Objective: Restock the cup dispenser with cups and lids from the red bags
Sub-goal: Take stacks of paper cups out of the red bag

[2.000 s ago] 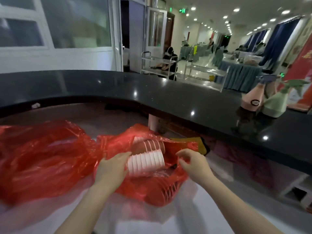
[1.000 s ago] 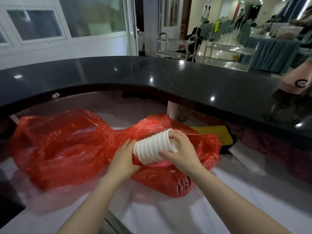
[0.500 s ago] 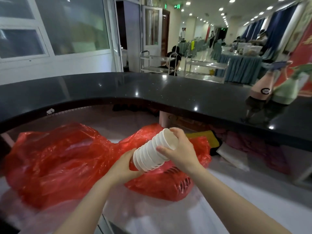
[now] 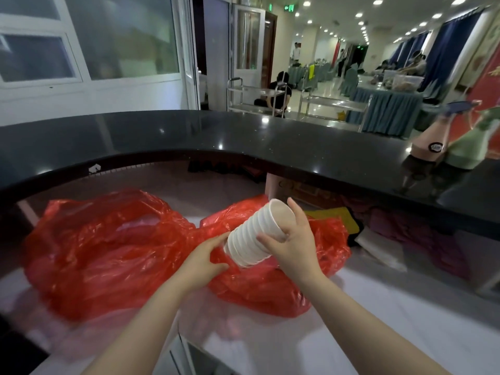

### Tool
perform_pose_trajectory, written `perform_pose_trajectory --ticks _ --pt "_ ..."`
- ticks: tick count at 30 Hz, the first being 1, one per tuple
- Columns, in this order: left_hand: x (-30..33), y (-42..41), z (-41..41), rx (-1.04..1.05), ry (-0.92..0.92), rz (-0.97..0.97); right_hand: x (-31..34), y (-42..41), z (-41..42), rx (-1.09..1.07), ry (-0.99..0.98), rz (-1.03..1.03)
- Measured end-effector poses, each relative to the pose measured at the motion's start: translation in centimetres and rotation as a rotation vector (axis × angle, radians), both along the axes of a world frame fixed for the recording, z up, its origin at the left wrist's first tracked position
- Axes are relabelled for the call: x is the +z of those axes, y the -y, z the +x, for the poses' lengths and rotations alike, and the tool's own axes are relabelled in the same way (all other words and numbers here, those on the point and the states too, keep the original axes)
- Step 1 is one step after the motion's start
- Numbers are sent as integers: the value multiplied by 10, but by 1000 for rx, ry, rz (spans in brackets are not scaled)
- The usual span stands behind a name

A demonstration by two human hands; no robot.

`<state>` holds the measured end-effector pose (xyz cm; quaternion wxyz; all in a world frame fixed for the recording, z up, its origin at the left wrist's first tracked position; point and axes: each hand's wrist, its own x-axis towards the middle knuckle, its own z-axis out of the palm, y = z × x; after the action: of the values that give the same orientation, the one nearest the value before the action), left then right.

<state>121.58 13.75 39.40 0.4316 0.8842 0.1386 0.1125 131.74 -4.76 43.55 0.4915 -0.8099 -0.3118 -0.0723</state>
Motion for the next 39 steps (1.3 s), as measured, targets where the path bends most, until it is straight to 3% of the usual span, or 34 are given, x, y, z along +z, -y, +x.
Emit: perform_pose_trajectory --ticks 6,11,14,19,21,24,26,28,31,34,36,39 --pt "3 22 4 155 64 -93 27 -16 -3 110 155 -69" --pt "12 22 -1 175 15 -200 39 -21 5 240 -29 12" --pt "18 19 -9 196 4 -160 43 -36 5 304 -67 13" --pt "54 18 -18 297 220 -193 42 -53 5 454 -86 -8" --pt "73 23 -19 388 191 -114 45 -52 11 504 -116 29" --pt "94 28 -19 494 228 191 48 -42 31 499 -81 46" --pt "105 27 -13 439 235 338 43 -29 55 415 64 -87" --pt "112 22 -4 355 165 404 34 -17 82 337 179 -364" --pt "120 15 10 283 24 392 13 -9 109 326 249 -789" --pt "121 12 17 280 -61 332 -7 -19 114 311 381 -1047" --pt "119 10 17 305 -78 314 -14 -29 116 239 462 -1113" --pt "124 8 16 319 -104 297 -14 -43 130 129 315 -1031"
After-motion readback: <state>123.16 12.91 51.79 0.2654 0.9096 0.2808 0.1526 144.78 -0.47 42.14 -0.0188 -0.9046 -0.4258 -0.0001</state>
